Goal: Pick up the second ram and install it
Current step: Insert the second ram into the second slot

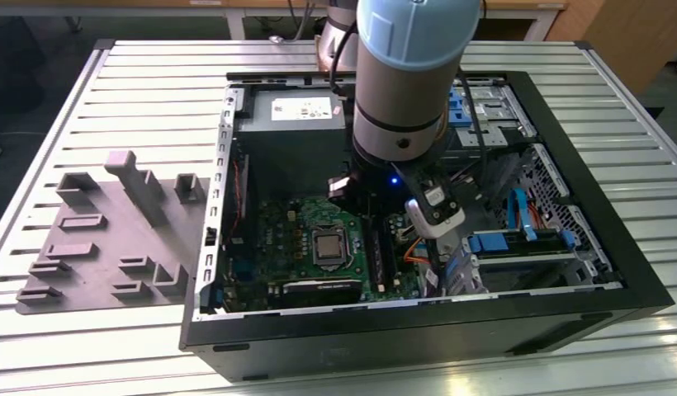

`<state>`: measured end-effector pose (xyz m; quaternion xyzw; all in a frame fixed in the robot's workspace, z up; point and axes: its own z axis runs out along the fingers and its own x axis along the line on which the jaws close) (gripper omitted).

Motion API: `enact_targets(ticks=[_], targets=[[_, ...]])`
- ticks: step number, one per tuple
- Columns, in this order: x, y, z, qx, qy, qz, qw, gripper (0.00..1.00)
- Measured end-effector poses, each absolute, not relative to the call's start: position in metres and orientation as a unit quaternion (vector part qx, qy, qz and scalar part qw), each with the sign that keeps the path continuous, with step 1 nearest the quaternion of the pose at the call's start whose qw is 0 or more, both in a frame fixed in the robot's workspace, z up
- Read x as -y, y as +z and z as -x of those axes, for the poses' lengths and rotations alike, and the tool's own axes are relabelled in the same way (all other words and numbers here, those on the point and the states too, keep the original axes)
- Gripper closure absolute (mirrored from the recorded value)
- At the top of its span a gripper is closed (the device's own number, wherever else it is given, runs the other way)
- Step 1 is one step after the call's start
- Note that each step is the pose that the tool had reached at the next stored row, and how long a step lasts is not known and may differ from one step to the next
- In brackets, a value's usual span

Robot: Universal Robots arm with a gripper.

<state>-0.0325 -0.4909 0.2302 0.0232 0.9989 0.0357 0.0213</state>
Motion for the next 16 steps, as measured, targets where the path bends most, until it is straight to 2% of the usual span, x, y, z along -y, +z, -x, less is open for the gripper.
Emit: enact_targets(ticks=[16], targets=[[0.4907, 0.2278, 0.0303, -0.999, 0.035, -0.023, 0.018, 0.89]])
